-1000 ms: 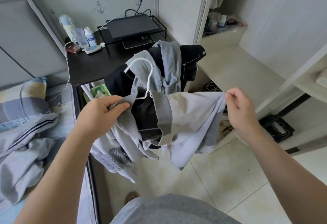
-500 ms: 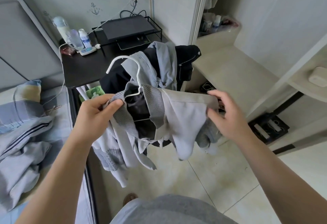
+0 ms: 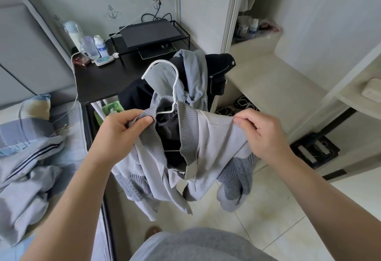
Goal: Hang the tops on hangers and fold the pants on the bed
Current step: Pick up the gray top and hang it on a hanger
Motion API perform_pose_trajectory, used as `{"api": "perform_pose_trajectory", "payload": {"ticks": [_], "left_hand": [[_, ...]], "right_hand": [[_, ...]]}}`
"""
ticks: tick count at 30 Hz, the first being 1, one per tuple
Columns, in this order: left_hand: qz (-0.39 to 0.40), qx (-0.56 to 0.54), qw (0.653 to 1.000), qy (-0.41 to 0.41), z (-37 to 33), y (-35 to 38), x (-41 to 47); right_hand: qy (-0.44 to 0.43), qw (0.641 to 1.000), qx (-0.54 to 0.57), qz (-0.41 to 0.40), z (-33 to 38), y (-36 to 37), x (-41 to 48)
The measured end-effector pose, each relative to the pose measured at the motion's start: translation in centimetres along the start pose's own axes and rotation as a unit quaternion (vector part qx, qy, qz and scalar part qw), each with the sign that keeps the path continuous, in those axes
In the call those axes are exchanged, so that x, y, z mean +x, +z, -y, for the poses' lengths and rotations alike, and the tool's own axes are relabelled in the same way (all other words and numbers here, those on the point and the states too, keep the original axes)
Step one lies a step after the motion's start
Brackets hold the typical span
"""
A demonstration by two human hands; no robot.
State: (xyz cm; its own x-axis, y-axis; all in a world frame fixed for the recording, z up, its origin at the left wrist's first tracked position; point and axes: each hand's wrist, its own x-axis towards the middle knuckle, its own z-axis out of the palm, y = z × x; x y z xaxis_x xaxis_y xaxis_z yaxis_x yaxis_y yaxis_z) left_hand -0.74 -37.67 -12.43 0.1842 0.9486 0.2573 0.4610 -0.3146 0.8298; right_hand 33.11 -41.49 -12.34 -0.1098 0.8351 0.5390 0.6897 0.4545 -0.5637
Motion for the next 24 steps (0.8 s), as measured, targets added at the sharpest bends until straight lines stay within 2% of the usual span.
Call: {"api": "perform_pose_trajectory", "payload": {"ticks": [4,5,6,9,13,15,17,20,22,24], "left_hand": [[0.028,0.008,0.999,0.029,-0.6,0.0,-0.2],[0.034,0.001,0.999,0.034,-0.8,0.1,-0.1],[0.037,-0.007,0.999,0.037,-1.0,0.1,0.0],[0.046,-0.027,0.998,0.02,-1.4,0.0,0.1],[0.07,-0.021,0.997,-0.005,-2.6,0.7,0.0],[0.104,-0.02,0.994,0.001,-3.3,1.7,0.0],[0.11,0.009,0.994,0.007,-3.8,2.6,-0.1],[0.089,0.03,0.996,0.014,-3.9,3.0,-0.2],[0.067,0.081,0.994,0.031,-2.9,2.5,-0.6],[0.044,0.128,0.991,0.002,-1.2,1.8,-1.2]], "right_hand": [[0.022,0.998,0.021,-0.061,0.3,-0.7,1.5],[0.044,0.997,0.012,-0.056,0.2,-0.6,2.0],[0.079,0.997,-0.012,-0.023,0.0,-0.6,2.4],[0.192,0.967,-0.074,0.151,-0.4,-0.5,3.3],[0.126,0.963,0.097,0.219,2.2,-0.2,3.0],[0.101,0.953,0.121,0.258,3.6,1.4,2.2],[0.087,0.962,0.126,0.225,4.2,2.7,1.9],[0.089,0.969,0.145,0.178,4.0,2.7,2.3],[0.1,0.969,0.167,0.15,3.4,1.8,2.7],[0.122,0.968,0.192,0.11,2.6,0.8,3.0]]}}
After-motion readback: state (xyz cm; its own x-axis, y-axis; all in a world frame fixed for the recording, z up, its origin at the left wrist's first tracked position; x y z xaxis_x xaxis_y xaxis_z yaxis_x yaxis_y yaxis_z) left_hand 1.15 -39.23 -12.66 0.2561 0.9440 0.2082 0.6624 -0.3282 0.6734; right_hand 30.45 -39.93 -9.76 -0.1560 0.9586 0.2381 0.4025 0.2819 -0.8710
